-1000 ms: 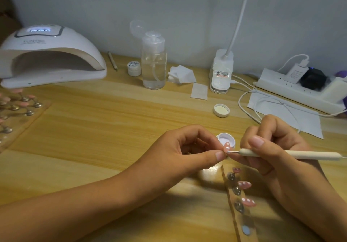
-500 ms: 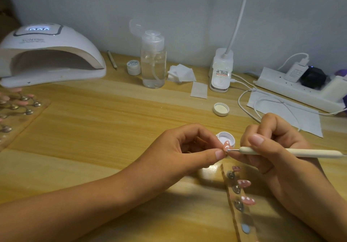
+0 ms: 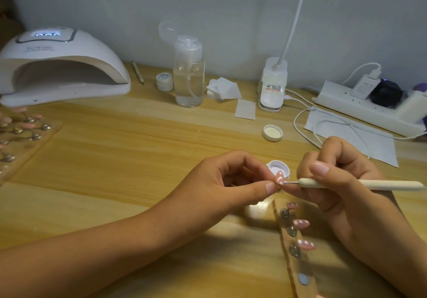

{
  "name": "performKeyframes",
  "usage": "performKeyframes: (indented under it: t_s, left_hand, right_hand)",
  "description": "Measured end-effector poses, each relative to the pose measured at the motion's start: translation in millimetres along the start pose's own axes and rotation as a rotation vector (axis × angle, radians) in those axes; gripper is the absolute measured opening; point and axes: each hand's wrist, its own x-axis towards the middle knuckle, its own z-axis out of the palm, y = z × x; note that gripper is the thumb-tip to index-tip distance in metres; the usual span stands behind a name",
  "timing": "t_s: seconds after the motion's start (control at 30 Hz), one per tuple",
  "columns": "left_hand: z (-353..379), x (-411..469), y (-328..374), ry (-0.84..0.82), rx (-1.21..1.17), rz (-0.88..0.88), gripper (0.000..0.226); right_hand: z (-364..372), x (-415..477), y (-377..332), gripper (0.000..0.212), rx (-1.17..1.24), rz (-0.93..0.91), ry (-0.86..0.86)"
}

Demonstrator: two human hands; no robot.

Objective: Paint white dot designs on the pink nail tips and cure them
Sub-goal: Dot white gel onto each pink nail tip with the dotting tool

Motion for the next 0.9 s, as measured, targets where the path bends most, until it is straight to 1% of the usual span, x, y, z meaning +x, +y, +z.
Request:
performKeyframes:
  t_s: [0.1, 0.23, 0.33, 0.43, 0.5, 0.57, 0.67, 0.73, 0.8, 0.9]
  left_hand:
    - [-0.3, 0.2, -0.1, -0.004, -0.003, 0.009, 0.013]
    - [-0.2, 0.3, 0.1, 0.000, 0.002, 0.011, 0.013]
    - [0.8, 0.3, 0.0, 0.015, -0.023, 0.017, 0.013]
    - [2.4, -0.7, 1.1, 0.047, -0.030, 0.021, 0.013]
    - [4.9, -3.8, 4.3, 0.057, 0.011, 0.051, 0.011]
    - [9.1, -9.7, 8.9, 0.039, 0.147, 0.159, 0.008]
    - [18.0, -18.9, 14.6, -0.042, 0.481, 0.394, 0.006]
    - [23.7, -22.7, 15.0, -0.104, 0.648, 0.477, 0.006]
    - [29.0, -24.2, 11.8, -0.109, 0.792, 0.537, 0.007]
    - [34.5, -24.7, 5.5, -0.102, 0.883, 0.590, 0.007]
  right_hand:
    - [-0.6, -0.6, -2.5, 0.019, -0.024, -0.002, -0.026]
    - [-1.1, 0.3, -4.2, 0.027, -0.044, 0.004, -0.075]
    - [-3.7, 5.6, -2.8, 0.018, 0.005, -0.008, -0.006]
    - [-8.1, 12.0, -3.4, 0.019, 0.074, 0.007, 0.115]
    - [-9.7, 14.4, -4.2, 0.020, 0.083, 0.029, 0.173]
    - [-10.2, 15.7, -3.8, 0.019, 0.078, 0.045, 0.202]
    - [-10.1, 16.9, -2.6, 0.015, 0.080, 0.046, 0.216]
    - [-10.4, 17.2, -1.8, 0.016, 0.082, 0.046, 0.213]
    - [-11.3, 17.2, -1.1, 0.018, 0.072, 0.048, 0.214]
    - [-12.7, 18.0, 0.2, 0.022, 0.063, 0.052, 0.210]
